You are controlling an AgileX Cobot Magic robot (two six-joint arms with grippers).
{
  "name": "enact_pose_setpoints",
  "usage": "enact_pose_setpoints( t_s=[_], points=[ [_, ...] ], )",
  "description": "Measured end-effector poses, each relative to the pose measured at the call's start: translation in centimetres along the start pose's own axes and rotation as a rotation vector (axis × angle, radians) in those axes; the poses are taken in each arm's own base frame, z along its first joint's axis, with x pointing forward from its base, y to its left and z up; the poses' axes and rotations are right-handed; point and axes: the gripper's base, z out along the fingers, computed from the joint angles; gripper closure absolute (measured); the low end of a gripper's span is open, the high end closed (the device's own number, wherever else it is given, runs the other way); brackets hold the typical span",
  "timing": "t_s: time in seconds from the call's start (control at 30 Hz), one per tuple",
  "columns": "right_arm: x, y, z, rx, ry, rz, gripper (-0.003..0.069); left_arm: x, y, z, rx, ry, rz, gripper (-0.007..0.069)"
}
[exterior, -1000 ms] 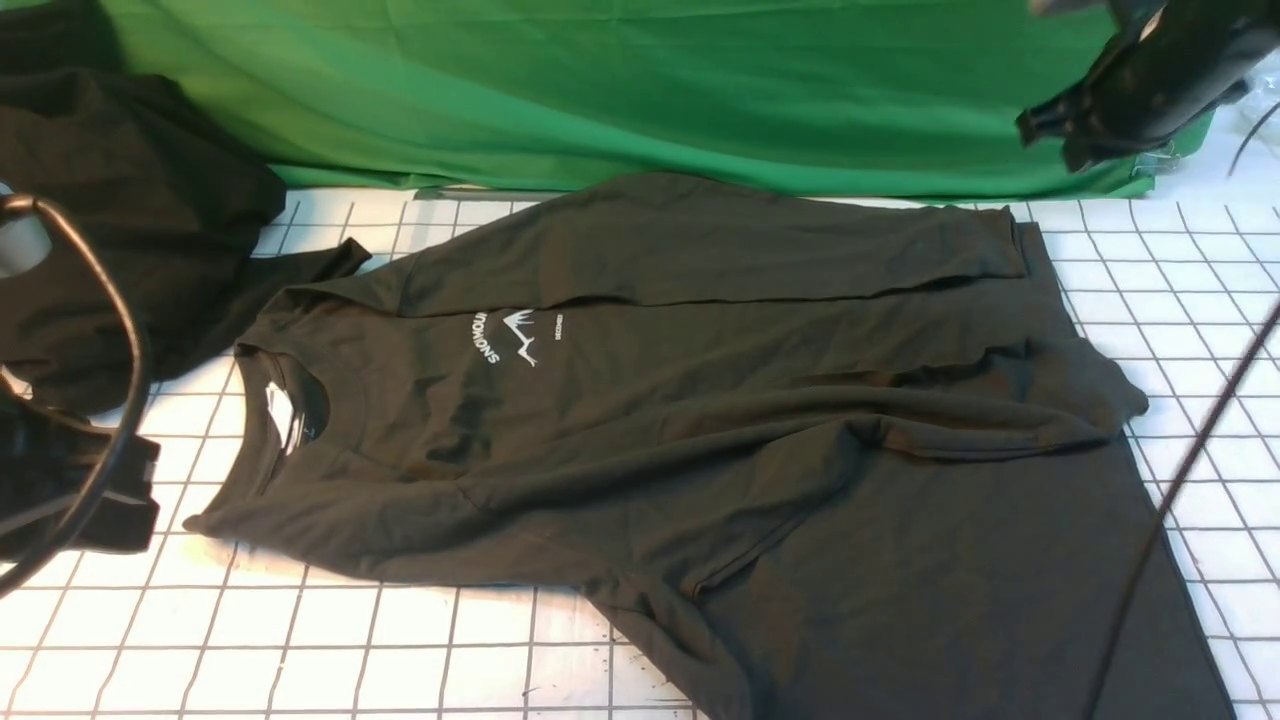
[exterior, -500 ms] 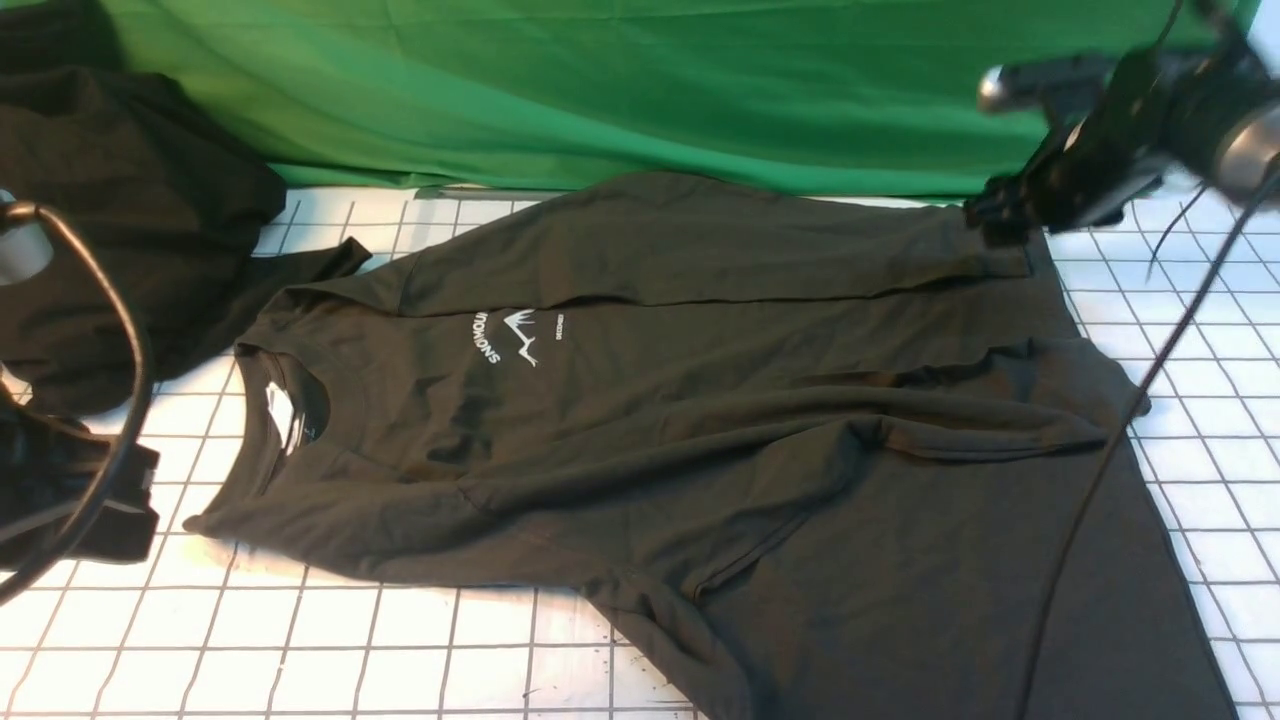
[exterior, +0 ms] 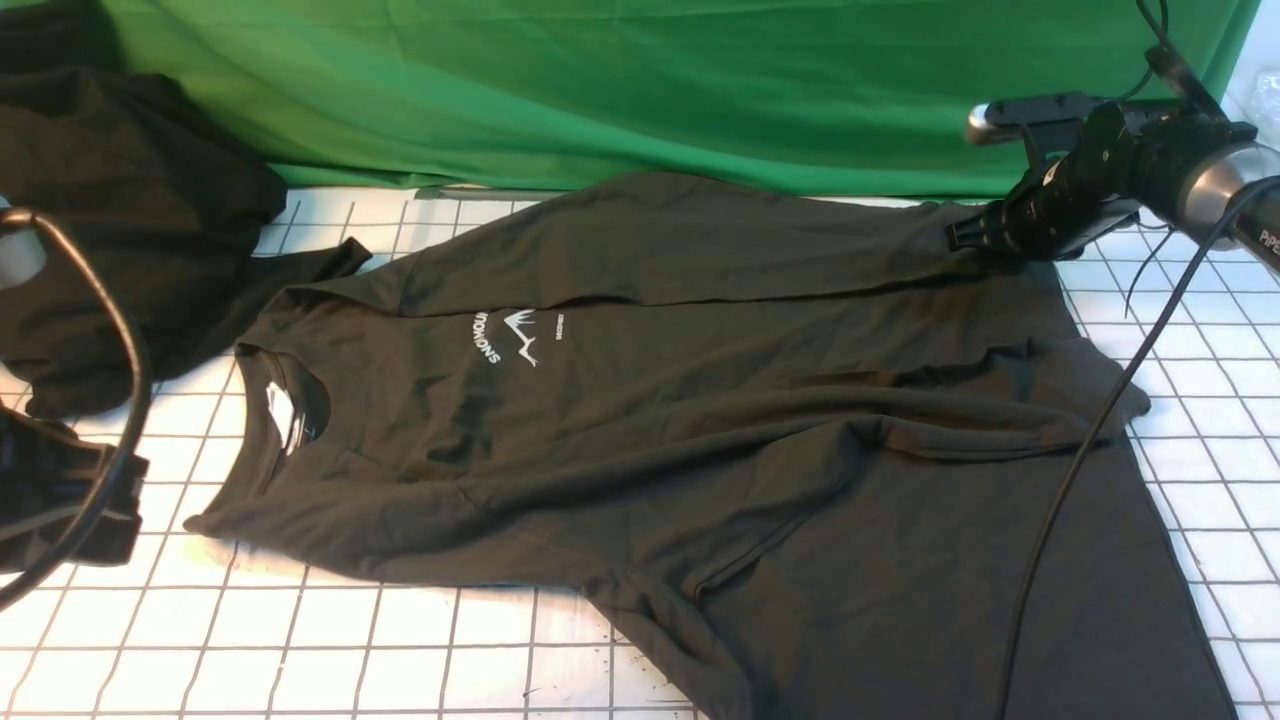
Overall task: Fold a long-sleeved shirt over a white checkered tablecloth.
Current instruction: 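Adjust the sleeve of the black T-shirt lying on the table with the right gripper, then pull the gripped part of the black shirt across the shirt with the right gripper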
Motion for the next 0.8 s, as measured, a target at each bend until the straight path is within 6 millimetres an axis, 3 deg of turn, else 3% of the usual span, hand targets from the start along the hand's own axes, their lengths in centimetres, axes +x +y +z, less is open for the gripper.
enact_pose_setpoints(
  t_s=[0.1, 0.23, 0.33, 0.43, 0.8],
  points=[
    [0.0, -0.3, 0.0, 0.003, 0.005, 0.004, 0.0638, 0.0, 0.0, 0.0, 0.0, -0.001, 0.0, 0.062],
    [-0.2, -0.5, -0.8, 0.001, 0.016, 0.009, 0.0652, 0.0, 0.0, 0.0, -0.001, -0.001, 0.0, 0.062],
    [-1.4, -0.5, -2.9, 0.001, 0.004, -0.011, 0.0655, 0.0, 0.0, 0.0, -0.001, -0.001, 0.0, 0.062],
    [-3.1, -0.5, -6.8, 0.002, -0.016, -0.049, 0.0657, 0.0, 0.0, 0.0, -0.001, -0.001, 0.0, 0.062],
    [-2.3, 0.0, -11.4, -0.075, 0.209, -0.146, 0.0658, -0.1, 0.0, 0.0, -0.002, -0.007, -0.002, 0.062]
  ],
)
